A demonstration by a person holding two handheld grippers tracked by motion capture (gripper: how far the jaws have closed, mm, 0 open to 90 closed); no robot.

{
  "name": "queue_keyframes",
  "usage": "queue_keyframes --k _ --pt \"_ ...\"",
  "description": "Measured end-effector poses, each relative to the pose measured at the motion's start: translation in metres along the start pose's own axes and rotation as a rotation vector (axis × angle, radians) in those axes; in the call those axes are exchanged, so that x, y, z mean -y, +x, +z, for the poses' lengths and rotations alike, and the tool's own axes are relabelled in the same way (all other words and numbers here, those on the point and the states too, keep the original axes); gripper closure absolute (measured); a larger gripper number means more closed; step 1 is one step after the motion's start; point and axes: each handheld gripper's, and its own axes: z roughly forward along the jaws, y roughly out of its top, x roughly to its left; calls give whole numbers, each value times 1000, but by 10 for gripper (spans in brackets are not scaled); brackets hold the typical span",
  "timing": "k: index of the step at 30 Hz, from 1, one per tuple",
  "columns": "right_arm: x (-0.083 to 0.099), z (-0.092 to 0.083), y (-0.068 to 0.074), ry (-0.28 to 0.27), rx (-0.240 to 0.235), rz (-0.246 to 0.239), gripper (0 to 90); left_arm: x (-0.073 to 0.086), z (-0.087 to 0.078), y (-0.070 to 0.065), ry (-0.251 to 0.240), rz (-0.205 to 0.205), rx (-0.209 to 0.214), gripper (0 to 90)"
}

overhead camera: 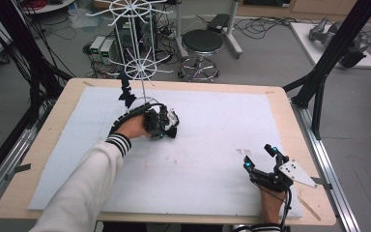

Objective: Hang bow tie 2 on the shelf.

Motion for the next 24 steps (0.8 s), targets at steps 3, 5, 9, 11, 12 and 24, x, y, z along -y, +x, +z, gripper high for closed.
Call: queue_keyframes --k 3,5,9,11,12,24 --pt "0 0 0 0 0 0 111 0 -4 -1 -29 -12 0 775" --pt "0 0 0 -3 -1 -5 111 1 -7 -1 -68 -39 6 775" --pt "0 0 0 -1 0 1 111 6 -14 -2 -121 -80 5 775" --pt "0 0 0 -1 0 0 111 7 -19 -4 -149 -81 -7 775" --pt "0 0 0 -1 0 0 111 8 -22 -4 -164 -83 -10 775" --pt "0 1 0 -3 0 -14 111 18 -54 -14 -410 -173 -26 774"
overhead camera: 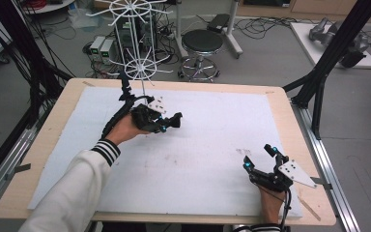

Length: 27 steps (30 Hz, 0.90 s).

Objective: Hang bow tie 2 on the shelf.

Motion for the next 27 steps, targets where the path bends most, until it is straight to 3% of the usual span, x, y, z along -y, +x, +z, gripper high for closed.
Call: queue_keyframes --k 3,9,27 --pt "0 0 0 1 1 -1 111 -1 -10 -2 -68 -21 2 774" --pt "0 0 0 1 1 -1 111 -3 -25 -5 -150 -38 -8 774" --pt "0 0 1 1 -1 -1 111 8 -53 -11 -308 -102 -45 774"
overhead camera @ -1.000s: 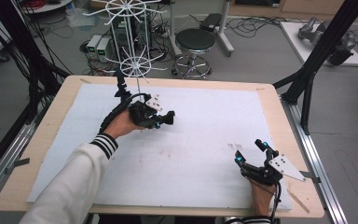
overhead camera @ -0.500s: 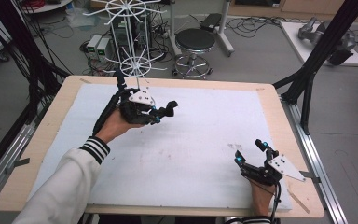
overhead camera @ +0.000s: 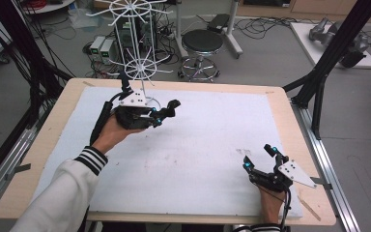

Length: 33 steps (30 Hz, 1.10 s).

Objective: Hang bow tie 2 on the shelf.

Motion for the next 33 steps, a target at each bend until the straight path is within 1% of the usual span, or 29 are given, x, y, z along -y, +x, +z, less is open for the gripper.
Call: queue_keyframes --k 4,8,9,10,13,15,21,27,33 --pt "0 0 0 3 0 3 111 -2 -9 0 -28 1 -9 774" --pt "0 0 1 5 0 3 111 -3 -17 1 -55 -9 -23 774" --pt "0 0 1 5 1 1 111 -3 -18 1 -60 -12 -20 774" --pt "0 0 1 5 2 0 111 -4 -20 1 -64 -10 -24 774" --pt "0 0 1 4 1 -1 111 -5 -24 2 -87 -23 -41 774" --pt "0 0 1 3 0 -3 111 -5 -26 3 -91 -21 -43 775" --pt "0 0 1 3 0 -4 111 -5 -30 5 -123 -40 -61 775" --pt "0 0 1 4 1 1 111 -6 -34 7 -151 -52 -90 775" --pt "0 0 1 7 2 1 111 -5 -36 8 -174 -64 -110 775"
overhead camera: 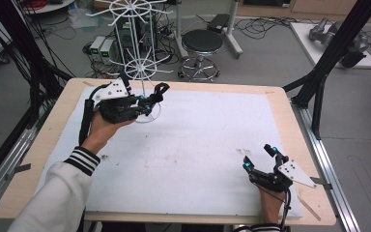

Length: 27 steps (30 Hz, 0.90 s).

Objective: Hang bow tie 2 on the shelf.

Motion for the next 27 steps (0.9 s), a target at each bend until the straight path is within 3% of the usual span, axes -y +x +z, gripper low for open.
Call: queue_keyframes --k 15,27 --pt "0 0 0 -2 0 -4 111 7 -3 8 -71 -69 -72 774" --pt "0 0 0 -4 -1 -5 111 19 -3 13 -98 -112 -143 774"
